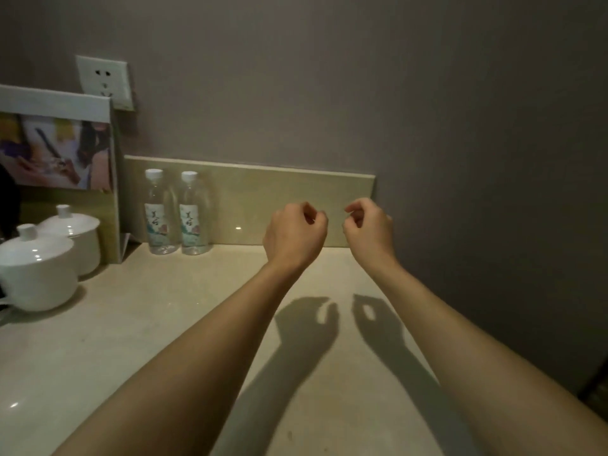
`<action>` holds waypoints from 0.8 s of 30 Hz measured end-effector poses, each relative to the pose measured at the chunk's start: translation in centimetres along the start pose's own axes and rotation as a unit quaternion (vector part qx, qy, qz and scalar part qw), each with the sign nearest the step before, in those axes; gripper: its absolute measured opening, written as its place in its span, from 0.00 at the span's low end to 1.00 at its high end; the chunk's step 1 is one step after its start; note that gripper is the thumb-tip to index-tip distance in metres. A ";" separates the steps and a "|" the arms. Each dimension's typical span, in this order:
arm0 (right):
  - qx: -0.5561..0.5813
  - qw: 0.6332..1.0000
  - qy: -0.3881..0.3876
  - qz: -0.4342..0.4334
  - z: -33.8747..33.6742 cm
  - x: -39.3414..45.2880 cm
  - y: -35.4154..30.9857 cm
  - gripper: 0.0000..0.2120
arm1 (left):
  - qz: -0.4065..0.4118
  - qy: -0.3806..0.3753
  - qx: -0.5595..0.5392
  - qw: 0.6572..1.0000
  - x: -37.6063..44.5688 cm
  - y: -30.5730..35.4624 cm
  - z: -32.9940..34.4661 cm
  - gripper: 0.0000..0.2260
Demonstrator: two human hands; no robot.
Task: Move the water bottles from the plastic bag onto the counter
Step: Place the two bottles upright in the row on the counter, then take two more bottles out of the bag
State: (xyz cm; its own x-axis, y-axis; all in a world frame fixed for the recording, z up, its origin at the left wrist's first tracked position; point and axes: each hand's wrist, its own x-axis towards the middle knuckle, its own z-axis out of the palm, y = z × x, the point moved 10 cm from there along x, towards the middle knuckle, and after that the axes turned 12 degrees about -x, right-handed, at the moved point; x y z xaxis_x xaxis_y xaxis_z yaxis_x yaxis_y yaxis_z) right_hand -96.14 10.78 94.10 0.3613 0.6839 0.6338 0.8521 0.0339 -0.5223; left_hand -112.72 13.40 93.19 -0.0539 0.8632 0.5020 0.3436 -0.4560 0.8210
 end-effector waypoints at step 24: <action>-0.058 0.971 0.048 0.225 -25.1 -9.7 39.3 0.09 | 0.021 -0.252 -0.022 0.967 -21.2 15.0 37.8 0.08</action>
State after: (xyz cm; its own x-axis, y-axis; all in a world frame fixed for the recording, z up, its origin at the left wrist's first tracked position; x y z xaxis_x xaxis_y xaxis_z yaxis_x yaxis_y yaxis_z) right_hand -56.63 -12.84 81.74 0.7367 0.5387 0.4089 0.6341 -0.3399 -0.6946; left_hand -70.96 -3.53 84.60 0.4267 0.8343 0.3490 0.2938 -0.4929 0.8190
